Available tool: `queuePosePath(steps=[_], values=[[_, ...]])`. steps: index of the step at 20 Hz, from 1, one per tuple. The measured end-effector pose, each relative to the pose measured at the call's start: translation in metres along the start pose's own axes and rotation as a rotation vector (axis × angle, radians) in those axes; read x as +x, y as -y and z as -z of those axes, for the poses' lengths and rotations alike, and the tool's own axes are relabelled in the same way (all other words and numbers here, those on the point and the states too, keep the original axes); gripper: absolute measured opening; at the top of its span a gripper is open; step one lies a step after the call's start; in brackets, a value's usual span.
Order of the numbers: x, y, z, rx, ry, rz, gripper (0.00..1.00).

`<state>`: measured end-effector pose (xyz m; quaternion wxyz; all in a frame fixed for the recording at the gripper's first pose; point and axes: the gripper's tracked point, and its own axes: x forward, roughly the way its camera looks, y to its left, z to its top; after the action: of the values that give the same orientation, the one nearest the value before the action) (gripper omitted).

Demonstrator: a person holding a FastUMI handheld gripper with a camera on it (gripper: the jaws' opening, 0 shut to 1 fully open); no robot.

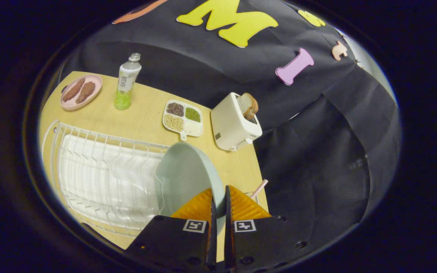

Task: Take the plate from the dish rack, then take the spoon from the basket and place it into the plate.

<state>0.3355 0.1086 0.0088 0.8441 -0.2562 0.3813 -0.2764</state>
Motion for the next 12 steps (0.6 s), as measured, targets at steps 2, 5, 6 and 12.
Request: queuePosePath(steps=[2,5,6,12], values=[[-0.003,0.003,-0.001,0.022,0.021,0.033,0.13],[-0.011,0.018,-0.003,0.034,0.061,0.095,0.13],[-0.015,0.022,-0.003,0.05,0.075,0.1,0.13],[-0.047,0.044,0.007,0.103,0.199,-0.018,0.13]])
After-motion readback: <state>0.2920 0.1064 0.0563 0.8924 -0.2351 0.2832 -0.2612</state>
